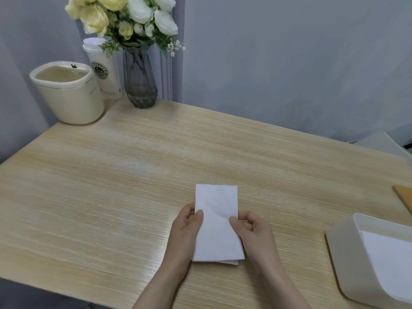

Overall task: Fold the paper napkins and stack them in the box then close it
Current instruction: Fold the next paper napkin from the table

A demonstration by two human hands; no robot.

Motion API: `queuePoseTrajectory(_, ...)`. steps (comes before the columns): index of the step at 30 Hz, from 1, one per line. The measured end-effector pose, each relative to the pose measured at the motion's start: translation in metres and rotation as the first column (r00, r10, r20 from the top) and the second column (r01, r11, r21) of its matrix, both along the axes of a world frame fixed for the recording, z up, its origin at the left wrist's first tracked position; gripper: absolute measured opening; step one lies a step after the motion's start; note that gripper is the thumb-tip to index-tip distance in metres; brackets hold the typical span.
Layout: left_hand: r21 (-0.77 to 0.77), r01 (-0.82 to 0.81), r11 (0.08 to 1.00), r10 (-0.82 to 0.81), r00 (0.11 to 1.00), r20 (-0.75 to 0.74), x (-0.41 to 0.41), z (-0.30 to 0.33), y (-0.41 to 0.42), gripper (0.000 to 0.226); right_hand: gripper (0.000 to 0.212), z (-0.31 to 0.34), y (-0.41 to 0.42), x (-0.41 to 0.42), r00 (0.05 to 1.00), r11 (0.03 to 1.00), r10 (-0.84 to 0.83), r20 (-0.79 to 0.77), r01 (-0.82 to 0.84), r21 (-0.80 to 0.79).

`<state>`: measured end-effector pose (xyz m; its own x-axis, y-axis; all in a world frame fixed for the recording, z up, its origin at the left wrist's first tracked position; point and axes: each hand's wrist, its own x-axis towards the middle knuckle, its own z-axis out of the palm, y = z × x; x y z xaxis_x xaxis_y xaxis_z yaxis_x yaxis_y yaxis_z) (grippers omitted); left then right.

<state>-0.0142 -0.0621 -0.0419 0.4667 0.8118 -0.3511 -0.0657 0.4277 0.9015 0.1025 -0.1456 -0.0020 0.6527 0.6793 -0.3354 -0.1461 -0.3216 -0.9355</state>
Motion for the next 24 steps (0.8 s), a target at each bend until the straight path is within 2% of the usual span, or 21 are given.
queuePoseTrajectory(3, 0.011, -0.001, 1.0, 0.001, 1.0, 0.007, 0.001, 0.001, -0.001, 0.018, 0.001, -0.005, -0.001, 0.001, 0.996, 1.0, 0.002, 0.088, 0.0, -0.026)
queuePoseTrajectory(6, 0.012, -0.013, 1.0, 0.013, 1.0, 0.013, 0.003, 0.001, -0.003, 0.021, 0.018, -0.01, -0.002, 0.002, 0.988, 0.999, -0.015, 0.155, 0.02, -0.032)
queuePoseTrajectory(12, 0.054, 0.005, 0.999, -0.007, 1.0, 0.03, 0.012, 0.003, -0.013, 0.023, 0.039, -0.014, -0.004, -0.002, 0.998, 0.999, 0.031, 0.054, -0.033, 0.042)
queuePoseTrajectory(17, 0.152, 0.087, 0.985, -0.08, 0.995, -0.052, 0.023, 0.002, -0.023, 0.033, 0.054, -0.013, -0.006, -0.006, 0.983, 0.995, 0.082, 0.162, -0.089, 0.034)
queuePoseTrajectory(21, 0.187, 0.087, 0.978, -0.074, 0.995, -0.074, 0.022, 0.004, -0.022, 0.039, 0.056, -0.011, -0.009, 0.003, 0.973, 0.987, 0.133, 0.189, -0.148, 0.063)
queuePoseTrajectory(24, 0.159, 0.042, 0.986, -0.039, 0.999, -0.024, 0.017, 0.008, -0.014, 0.049, 0.05, -0.007, -0.013, 0.018, 0.981, 0.975, 0.165, 0.103, -0.178, 0.134)
